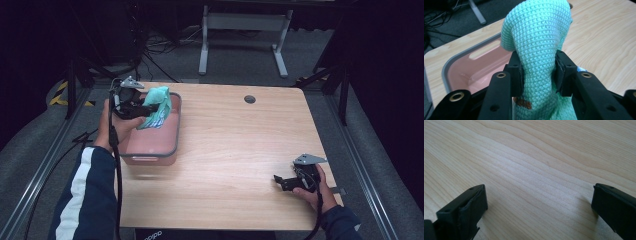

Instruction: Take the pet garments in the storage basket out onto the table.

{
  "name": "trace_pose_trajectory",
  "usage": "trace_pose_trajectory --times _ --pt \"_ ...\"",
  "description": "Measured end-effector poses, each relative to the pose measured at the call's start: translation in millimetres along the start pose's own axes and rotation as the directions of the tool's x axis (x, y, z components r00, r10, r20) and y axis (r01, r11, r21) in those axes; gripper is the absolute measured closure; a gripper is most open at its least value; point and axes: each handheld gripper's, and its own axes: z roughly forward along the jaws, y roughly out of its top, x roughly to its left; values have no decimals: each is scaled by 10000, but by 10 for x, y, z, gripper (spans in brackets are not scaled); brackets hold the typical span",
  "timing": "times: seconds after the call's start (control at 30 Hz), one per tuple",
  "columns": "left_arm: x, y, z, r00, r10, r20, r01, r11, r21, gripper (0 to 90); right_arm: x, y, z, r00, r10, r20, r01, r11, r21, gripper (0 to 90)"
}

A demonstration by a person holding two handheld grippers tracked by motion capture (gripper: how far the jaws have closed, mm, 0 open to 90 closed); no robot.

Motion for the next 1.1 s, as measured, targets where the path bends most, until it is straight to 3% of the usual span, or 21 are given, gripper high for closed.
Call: trace_pose_trajectory --times 0.3,0.6,0.77,1.1 --pt "-206 106 18 9984 422 386 -416 9990 -162 636 0 0 0 10000 -1 0 1 10000 -2 6" --pt "-407 187 70 9918 955 845 -935 9953 -269 637 0 0 0 10000 -7 0 7 10000 -2 6" --pt "-509 227 111 9871 1205 1055 -1185 9926 -250 637 0 0 0 10000 -2 -1 2 10000 -3 6" --pt "-809 310 285 9711 1714 1660 -1692 9852 -269 637 0 -1 -1 10000 -5 -6 5 10000 1 5"
